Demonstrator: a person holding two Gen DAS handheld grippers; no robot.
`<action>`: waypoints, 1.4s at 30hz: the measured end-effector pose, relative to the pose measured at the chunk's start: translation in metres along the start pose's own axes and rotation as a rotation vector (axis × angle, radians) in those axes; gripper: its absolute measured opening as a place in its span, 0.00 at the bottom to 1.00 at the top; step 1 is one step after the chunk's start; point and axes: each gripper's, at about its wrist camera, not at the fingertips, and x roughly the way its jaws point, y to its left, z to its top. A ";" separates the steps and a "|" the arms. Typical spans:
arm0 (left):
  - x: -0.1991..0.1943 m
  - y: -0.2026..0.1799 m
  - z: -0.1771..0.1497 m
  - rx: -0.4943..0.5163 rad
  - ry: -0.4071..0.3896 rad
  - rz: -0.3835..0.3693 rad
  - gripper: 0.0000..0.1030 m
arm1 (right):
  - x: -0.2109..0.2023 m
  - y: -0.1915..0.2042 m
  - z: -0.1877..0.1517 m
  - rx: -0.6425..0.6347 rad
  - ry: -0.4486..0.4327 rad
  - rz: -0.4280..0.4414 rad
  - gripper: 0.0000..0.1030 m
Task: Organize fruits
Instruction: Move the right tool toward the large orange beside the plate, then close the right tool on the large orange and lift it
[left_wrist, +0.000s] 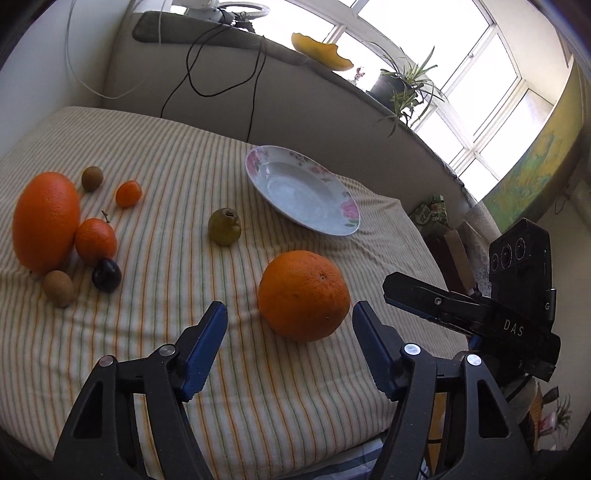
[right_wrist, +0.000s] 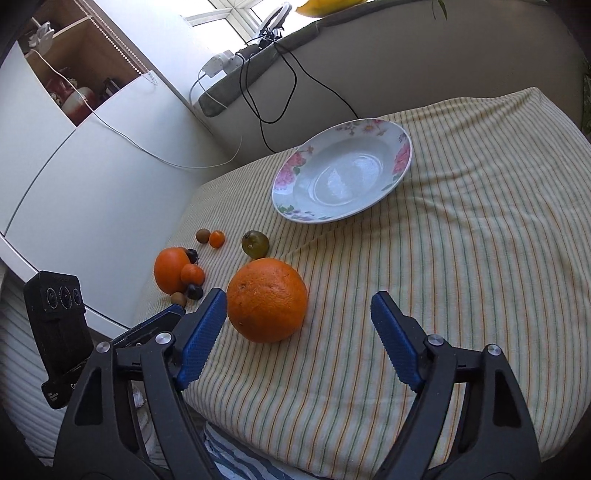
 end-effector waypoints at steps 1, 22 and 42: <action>0.002 -0.001 0.000 0.003 0.005 0.001 0.67 | 0.004 0.000 0.000 0.002 0.010 0.008 0.78; 0.028 0.005 -0.002 -0.013 0.092 -0.038 0.63 | 0.055 -0.001 0.007 0.040 0.154 0.090 0.61; 0.037 -0.018 0.003 0.154 0.101 0.012 0.53 | 0.069 -0.006 0.011 0.090 0.234 0.162 0.59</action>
